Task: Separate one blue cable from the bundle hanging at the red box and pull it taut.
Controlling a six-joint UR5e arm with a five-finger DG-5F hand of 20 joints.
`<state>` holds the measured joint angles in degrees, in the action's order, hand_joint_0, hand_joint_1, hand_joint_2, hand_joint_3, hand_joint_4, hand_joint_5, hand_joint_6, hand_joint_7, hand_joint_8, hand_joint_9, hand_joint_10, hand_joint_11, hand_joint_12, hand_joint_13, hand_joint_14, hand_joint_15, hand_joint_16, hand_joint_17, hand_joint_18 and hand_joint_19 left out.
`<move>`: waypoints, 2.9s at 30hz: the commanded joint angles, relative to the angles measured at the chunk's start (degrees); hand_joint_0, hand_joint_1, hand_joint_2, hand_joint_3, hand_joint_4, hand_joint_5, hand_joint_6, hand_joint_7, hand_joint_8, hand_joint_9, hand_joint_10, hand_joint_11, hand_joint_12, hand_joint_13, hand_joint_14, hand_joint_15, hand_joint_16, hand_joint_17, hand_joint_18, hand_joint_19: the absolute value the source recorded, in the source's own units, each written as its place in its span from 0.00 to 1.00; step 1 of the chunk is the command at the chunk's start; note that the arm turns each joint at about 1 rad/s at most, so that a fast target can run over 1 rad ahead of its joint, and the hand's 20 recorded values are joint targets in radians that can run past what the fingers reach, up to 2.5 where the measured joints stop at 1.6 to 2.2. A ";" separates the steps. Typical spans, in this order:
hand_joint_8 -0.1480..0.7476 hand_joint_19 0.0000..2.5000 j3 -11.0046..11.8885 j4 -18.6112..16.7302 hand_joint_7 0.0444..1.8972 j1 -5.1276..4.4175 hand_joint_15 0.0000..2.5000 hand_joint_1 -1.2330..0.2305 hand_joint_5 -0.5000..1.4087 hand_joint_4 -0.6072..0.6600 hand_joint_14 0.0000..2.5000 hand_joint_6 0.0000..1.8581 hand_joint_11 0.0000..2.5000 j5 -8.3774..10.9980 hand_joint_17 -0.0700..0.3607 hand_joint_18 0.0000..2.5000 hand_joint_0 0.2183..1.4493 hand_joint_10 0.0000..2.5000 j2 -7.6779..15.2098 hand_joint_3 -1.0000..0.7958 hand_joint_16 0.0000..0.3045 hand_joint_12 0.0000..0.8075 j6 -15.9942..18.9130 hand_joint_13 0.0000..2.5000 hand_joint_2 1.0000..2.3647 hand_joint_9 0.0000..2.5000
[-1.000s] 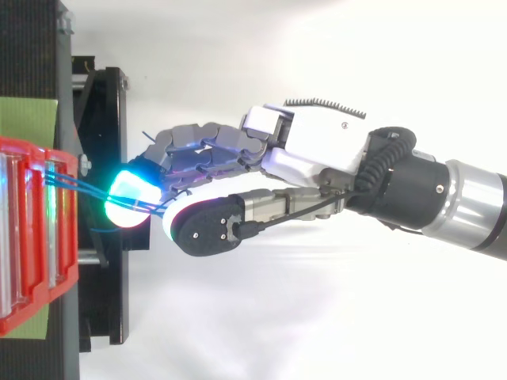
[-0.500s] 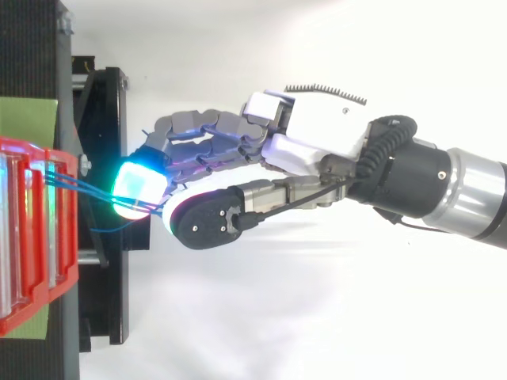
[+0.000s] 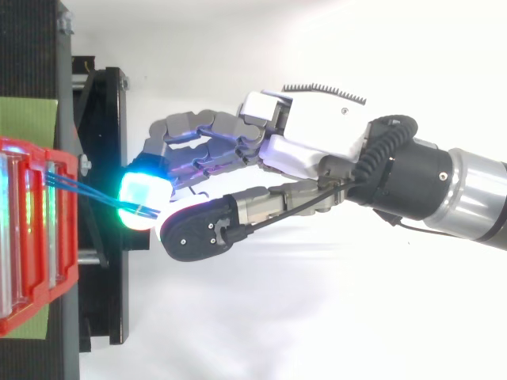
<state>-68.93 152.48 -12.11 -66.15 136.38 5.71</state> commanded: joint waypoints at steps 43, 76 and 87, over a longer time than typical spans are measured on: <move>0.49 0.15 0.64 -4.82 0.59 -0.37 0.27 0.44 0.17 0.63 0.01 0.30 0.18 -0.04 0.38 0.20 0.28 0.01 0.81 0.28 0.14 0.43 -4.13 0.38 0.00 0.24; 0.50 0.21 0.37 -5.52 0.56 -0.63 0.53 0.40 0.17 0.63 0.01 0.32 0.46 0.23 0.38 0.26 0.32 0.01 1.43 0.29 0.14 0.41 -5.62 0.47 0.00 0.33; 0.50 0.22 0.46 -4.29 0.52 -0.72 0.54 0.42 0.16 0.62 0.01 0.34 0.48 0.23 0.38 0.27 0.34 0.01 1.34 0.33 0.14 0.40 -5.27 0.48 0.01 0.34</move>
<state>-68.50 147.66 -12.76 -65.95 137.74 0.21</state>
